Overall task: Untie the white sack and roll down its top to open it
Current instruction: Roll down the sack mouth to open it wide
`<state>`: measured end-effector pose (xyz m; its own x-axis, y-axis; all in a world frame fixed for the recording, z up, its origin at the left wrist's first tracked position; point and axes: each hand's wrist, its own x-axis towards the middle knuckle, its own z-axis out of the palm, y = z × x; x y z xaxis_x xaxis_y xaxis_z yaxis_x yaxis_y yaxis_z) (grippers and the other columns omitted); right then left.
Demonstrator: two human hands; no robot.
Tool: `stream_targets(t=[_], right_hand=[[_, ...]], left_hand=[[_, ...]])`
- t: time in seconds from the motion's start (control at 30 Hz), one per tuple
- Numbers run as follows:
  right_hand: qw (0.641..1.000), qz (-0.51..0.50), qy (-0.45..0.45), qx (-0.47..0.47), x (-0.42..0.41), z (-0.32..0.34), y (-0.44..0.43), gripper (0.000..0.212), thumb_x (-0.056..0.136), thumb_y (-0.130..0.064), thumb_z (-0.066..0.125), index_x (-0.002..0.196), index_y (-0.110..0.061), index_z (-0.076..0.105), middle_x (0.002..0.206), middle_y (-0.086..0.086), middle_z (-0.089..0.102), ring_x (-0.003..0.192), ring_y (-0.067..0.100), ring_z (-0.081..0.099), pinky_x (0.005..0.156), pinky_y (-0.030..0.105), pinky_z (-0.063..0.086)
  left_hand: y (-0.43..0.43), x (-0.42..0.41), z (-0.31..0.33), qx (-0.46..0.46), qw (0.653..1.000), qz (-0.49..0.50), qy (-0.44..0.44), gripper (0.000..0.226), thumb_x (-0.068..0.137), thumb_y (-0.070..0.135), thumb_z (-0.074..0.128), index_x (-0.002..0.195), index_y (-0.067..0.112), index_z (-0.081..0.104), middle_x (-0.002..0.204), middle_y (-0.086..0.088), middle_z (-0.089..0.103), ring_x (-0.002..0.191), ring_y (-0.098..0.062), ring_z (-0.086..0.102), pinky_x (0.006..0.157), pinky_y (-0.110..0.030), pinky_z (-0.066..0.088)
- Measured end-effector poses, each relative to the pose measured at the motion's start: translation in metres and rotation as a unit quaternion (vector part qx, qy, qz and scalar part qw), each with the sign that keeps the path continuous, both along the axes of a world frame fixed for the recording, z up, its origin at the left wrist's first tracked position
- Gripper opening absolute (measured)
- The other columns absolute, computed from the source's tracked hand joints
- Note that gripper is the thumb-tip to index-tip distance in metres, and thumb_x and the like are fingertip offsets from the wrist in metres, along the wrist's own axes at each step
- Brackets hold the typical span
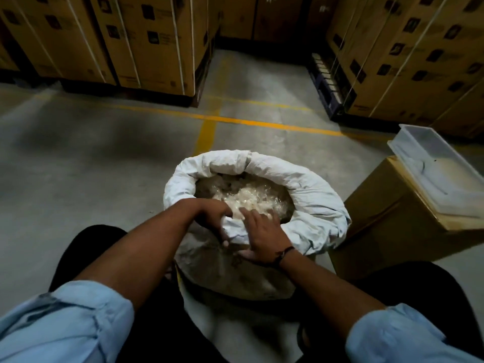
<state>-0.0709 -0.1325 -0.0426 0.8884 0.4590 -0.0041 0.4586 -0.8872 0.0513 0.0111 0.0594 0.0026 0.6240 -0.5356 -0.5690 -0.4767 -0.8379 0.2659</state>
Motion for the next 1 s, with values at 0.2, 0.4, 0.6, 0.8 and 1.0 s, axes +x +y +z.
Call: stream_targets(t=[0.2, 0.4, 0.6, 0.8, 1.0], right_hand=[[0.999, -0.022, -0.024, -0.015, 0.001, 0.000, -0.050, 0.085, 0.075, -0.029, 0.053, 0.150, -0.014, 0.016, 0.108, 0.011, 0.063, 0.080, 0.033, 0.066, 0.076, 0.045, 0.045], [0.936, 0.146, -0.316, 0.057, 0.024, 0.034, -0.055, 0.032, 0.094, -0.014, 0.043, 0.117, -0.007, 0.065, 0.104, 0.011, 0.070, 0.078, 0.030, 0.063, 0.070, 0.040, 0.051], [0.969, 0.115, -0.215, 0.037, 0.016, 0.023, -0.054, 0.054, 0.083, -0.013, 0.064, 0.133, 0.000, 0.049, 0.093, 0.015, 0.062, 0.067, 0.035, 0.060, 0.058, 0.039, 0.049], [0.986, -0.002, 0.164, 0.022, 0.013, 0.038, -0.062, 0.116, 0.068, -0.048, 0.078, 0.155, -0.017, 0.008, 0.154, 0.012, 0.023, 0.139, 0.031, 0.029, 0.112, 0.041, 0.028], [0.998, 0.041, 0.027, -0.034, 0.013, 0.011, -0.073, 0.030, 0.077, -0.018, 0.054, 0.107, -0.018, 0.061, 0.094, 0.008, 0.069, 0.089, 0.033, 0.064, 0.067, 0.038, 0.051]], left_hand=[[0.017, -0.010, -0.003, -0.018, 0.998, 0.036, 0.051, 0.076, 0.063, 0.054, 0.089, 0.128, 0.026, 0.061, 0.126, 0.008, 0.064, 0.108, -0.013, 0.057, 0.087, -0.021, 0.041], [-0.001, 0.005, -0.009, 0.065, 0.995, 0.068, 0.041, 0.074, 0.056, 0.061, 0.087, 0.112, 0.016, 0.070, 0.111, 0.002, 0.070, 0.098, -0.018, 0.065, 0.092, -0.028, 0.051], [-0.048, -0.007, 0.002, -0.031, 0.995, 0.006, 0.090, 0.093, 0.052, 0.069, 0.083, 0.132, 0.026, 0.060, 0.126, 0.008, 0.065, 0.112, -0.015, 0.061, 0.104, -0.033, 0.045], [-0.063, -0.019, -0.015, -0.003, 0.993, -0.053, -0.105, 0.047, 0.085, 0.046, 0.069, 0.127, 0.026, 0.058, 0.121, -0.003, 0.067, 0.110, -0.026, 0.063, 0.093, -0.037, 0.049], [-0.071, -0.044, -0.021, 0.065, 0.993, -0.025, -0.095, 0.116, 0.051, 0.091, 0.066, 0.134, 0.012, 0.043, 0.129, -0.009, 0.059, 0.114, -0.031, 0.060, 0.098, -0.046, 0.043]])
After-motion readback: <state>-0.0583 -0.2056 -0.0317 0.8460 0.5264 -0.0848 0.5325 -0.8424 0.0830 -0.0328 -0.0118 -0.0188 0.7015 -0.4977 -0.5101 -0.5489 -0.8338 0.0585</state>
